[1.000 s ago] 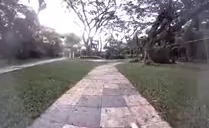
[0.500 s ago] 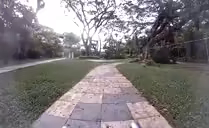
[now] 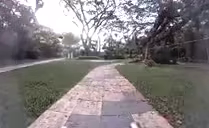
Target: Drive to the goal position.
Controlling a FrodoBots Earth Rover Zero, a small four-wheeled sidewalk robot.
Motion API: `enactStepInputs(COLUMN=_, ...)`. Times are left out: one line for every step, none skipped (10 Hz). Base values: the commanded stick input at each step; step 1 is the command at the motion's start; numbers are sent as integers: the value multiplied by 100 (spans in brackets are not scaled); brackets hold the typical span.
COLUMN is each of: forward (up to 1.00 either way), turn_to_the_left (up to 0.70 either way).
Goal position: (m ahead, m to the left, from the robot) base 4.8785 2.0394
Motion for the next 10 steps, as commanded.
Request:
enactStepInputs(forward=70, turn_to_the_left=-5)
enactStepInputs(forward=70, turn_to_the_left=-13)
enactStepInputs(forward=70, turn_to_the_left=-13)
enactStepInputs(forward=70, turn_to_the_left=-13)
enactStepInputs(forward=70, turn_to_the_left=-13)
enactStepInputs(forward=70, turn_to_the_left=-13)
enactStepInputs(forward=70, turn_to_the_left=-12)
enactStepInputs(forward=70, turn_to_the_left=-1)
enactStepInputs(forward=70, turn_to_the_left=1)
enactStepInputs(forward=70, turn_to_the_left=-5)
